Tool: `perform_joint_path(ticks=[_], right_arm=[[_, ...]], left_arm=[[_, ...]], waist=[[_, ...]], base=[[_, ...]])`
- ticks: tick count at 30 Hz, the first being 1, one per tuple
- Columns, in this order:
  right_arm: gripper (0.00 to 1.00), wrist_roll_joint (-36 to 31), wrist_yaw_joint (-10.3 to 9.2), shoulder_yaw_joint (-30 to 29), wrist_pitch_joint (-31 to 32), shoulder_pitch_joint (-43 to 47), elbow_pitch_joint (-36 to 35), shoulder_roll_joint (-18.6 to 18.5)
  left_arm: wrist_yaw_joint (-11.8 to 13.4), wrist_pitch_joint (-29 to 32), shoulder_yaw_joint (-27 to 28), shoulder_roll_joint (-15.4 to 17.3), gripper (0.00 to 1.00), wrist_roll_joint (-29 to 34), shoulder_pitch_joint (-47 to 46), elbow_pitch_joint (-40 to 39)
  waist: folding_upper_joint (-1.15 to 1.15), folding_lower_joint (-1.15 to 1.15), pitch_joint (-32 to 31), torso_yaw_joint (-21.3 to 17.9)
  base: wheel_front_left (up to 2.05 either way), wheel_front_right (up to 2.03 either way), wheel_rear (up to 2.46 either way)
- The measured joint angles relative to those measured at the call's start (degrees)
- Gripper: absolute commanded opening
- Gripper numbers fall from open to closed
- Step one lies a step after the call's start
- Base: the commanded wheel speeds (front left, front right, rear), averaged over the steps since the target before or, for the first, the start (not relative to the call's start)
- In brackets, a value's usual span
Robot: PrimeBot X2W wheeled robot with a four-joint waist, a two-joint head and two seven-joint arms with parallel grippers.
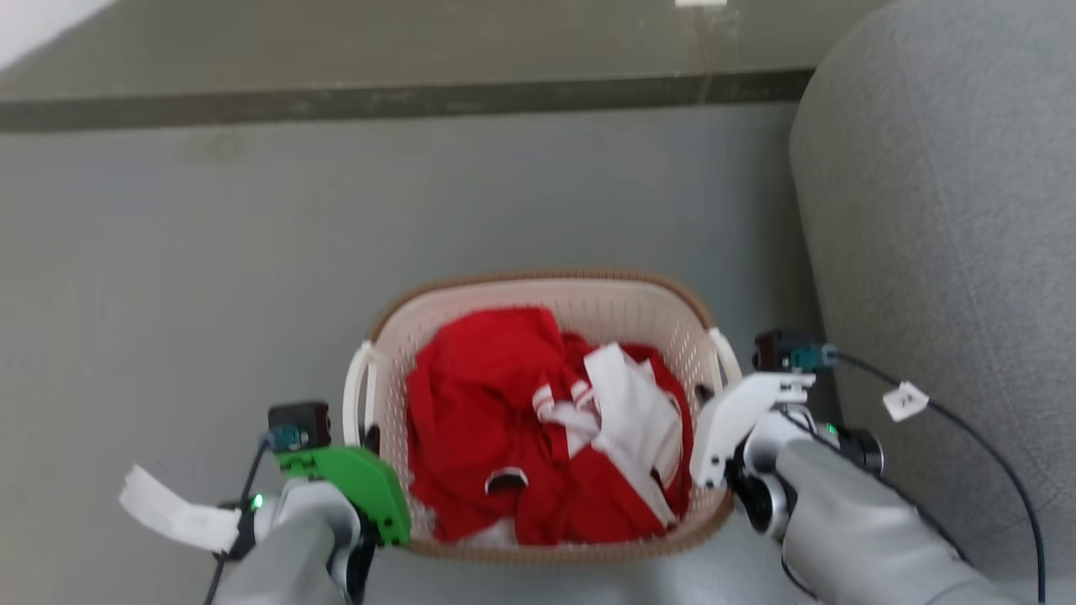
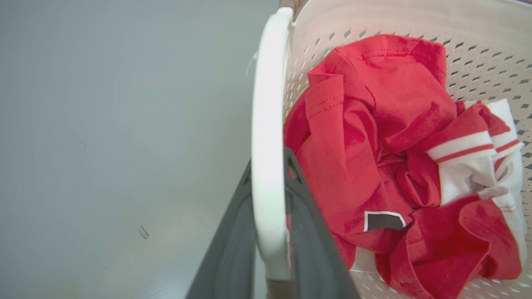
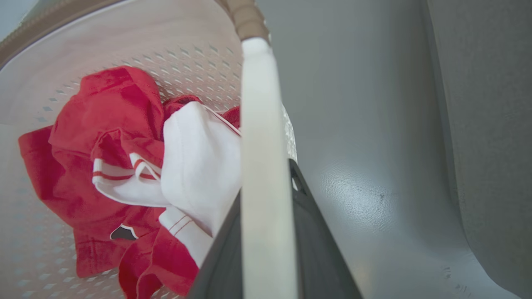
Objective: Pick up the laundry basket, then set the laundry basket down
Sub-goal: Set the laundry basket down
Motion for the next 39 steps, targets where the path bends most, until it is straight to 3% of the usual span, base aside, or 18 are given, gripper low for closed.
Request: perform_joint_path(ticks=[39], right_arm=[[0.00, -1.25, 0.01, -4.47, -7.62, -24.27, 5.82, -1.31]], left_arm=[[1.76, -1.75, 0.70, 0.15, 0.00, 3.24, -22.36, -3.21]], waist=[[0.00, 0.01, 31.62, 2.49]], base=[[0.00, 0.00, 0.00]])
